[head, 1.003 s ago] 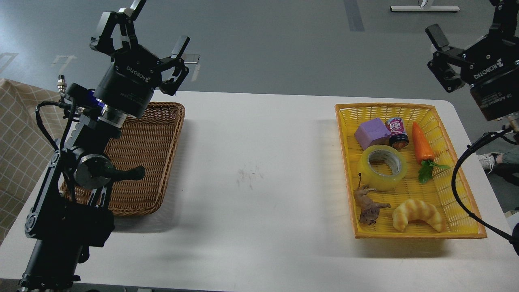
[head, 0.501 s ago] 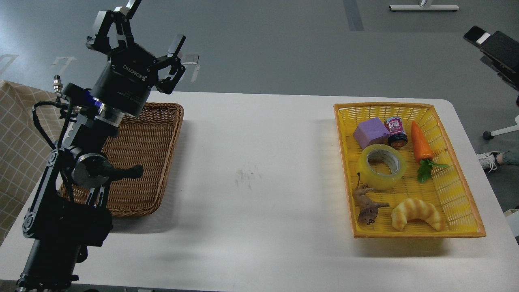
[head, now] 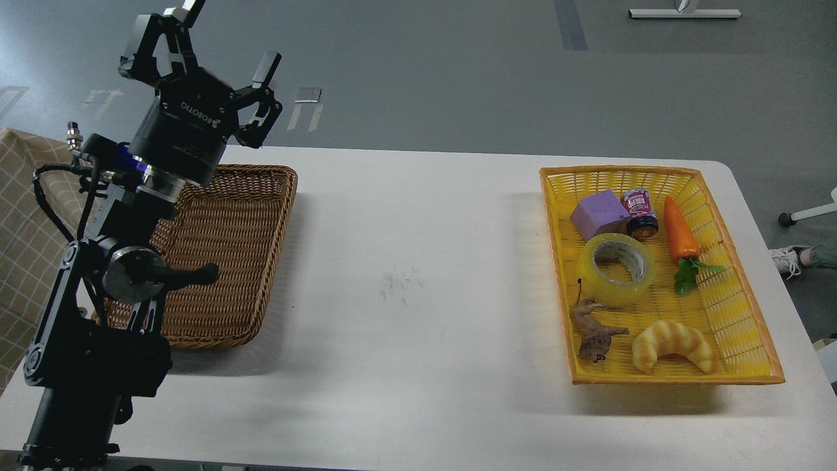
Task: Place and transfer tape with both arms
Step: 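Lower the right gripper into the yellow basket toward the tape roll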
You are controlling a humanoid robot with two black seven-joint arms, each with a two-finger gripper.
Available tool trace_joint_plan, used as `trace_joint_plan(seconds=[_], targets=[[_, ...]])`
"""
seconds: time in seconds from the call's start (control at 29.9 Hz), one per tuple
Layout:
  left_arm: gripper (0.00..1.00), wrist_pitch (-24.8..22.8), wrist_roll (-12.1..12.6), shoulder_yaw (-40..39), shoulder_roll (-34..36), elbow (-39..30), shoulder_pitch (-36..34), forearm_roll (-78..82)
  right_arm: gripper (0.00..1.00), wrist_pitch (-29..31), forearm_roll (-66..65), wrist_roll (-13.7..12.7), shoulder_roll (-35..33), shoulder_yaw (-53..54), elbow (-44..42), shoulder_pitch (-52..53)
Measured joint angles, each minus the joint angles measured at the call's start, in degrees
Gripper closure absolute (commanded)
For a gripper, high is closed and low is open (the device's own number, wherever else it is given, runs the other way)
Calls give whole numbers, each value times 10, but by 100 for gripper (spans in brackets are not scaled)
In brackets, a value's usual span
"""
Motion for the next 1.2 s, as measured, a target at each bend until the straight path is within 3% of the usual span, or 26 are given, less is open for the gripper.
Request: trace_joint_plan(seconds=[0.1, 0.2, 0.27, 0.5, 0.57, 0.84, 1.2], targets=[[2, 0, -1, 0, -2, 0, 0, 0, 0, 0, 7, 43, 22, 1, -3, -4], [2, 0, -1, 0, -2, 0, 2, 0, 0, 0, 7, 46, 57, 1, 13, -5], [2, 0, -1, 0, -1, 0, 6, 0, 0, 0, 6, 32, 57, 1, 32, -6], [2, 0, -1, 0, -3, -1, 10, 0, 1, 0, -105, -102, 0, -43, 62, -1], [2, 0, -1, 0, -3, -2, 11, 0, 1, 0, -165, -121, -3, -68, 61, 0], [2, 1, 0, 1, -2, -4, 11, 1, 0, 0, -323, -136, 21, -171, 55, -2], [2, 0, 0, 2, 1, -5, 16, 1, 0, 0, -387, -140, 101, -221, 11, -23]])
